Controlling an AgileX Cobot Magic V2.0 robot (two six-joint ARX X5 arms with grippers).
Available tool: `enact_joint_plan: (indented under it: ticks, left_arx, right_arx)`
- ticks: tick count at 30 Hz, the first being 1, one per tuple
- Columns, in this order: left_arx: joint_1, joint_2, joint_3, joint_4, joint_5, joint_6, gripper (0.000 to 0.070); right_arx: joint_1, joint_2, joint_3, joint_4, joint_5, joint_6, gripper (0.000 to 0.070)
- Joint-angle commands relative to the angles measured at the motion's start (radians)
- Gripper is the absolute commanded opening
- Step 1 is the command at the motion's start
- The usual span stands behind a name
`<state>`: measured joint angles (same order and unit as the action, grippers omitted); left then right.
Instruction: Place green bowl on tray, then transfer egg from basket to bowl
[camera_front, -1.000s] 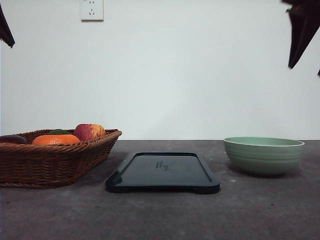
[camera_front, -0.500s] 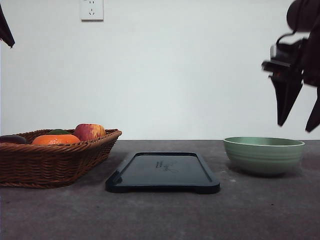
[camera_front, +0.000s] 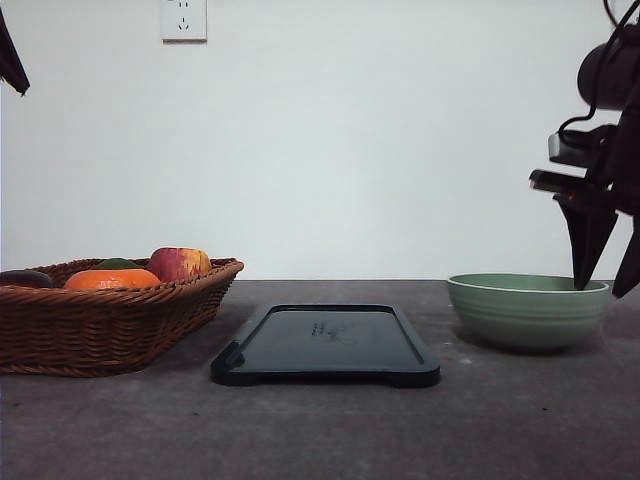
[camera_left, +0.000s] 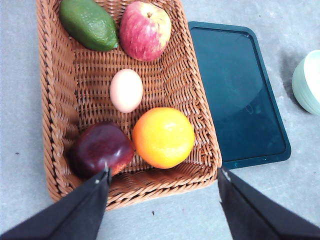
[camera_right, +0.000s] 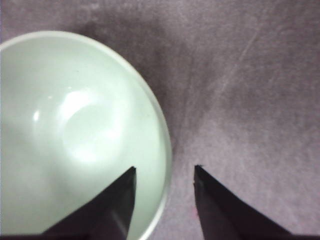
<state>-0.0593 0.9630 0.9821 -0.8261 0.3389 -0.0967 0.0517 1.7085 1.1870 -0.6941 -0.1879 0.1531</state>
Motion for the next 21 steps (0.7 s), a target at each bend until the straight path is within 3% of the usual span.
enact_joint_plan:
  ticks: [1,4,7,13,21]
  left_arx:
    - [0.000,0.006,0.026,0.011,0.002,0.007,0.0432]
    - [0.000,0.006,0.026,0.011,0.002,0.007,0.0432]
    - [0.000,0.006,0.026,0.011,0.002,0.007,0.0432]
    - [0.000,0.006,0.026,0.011,0.002,0.007,0.0432]
    - [0.000,0.006,0.026,0.011,0.002,0.007,0.0432]
  right_arx:
    - [0.002,0.031,0.019,0.002,-0.004,-0.011,0.0197]
    - [0.002,0.038,0.019,0.000,-0.003,-0.011,0.0160]
    - [0.002,0.037,0.019,-0.005,-0.003,-0.011,0.0006]
    - [0.002,0.036,0.033,-0.080,-0.003,-0.030,0.0000]
    - [0.022,0.036,0.216,-0.357,-0.002,-0.105,0.0000]
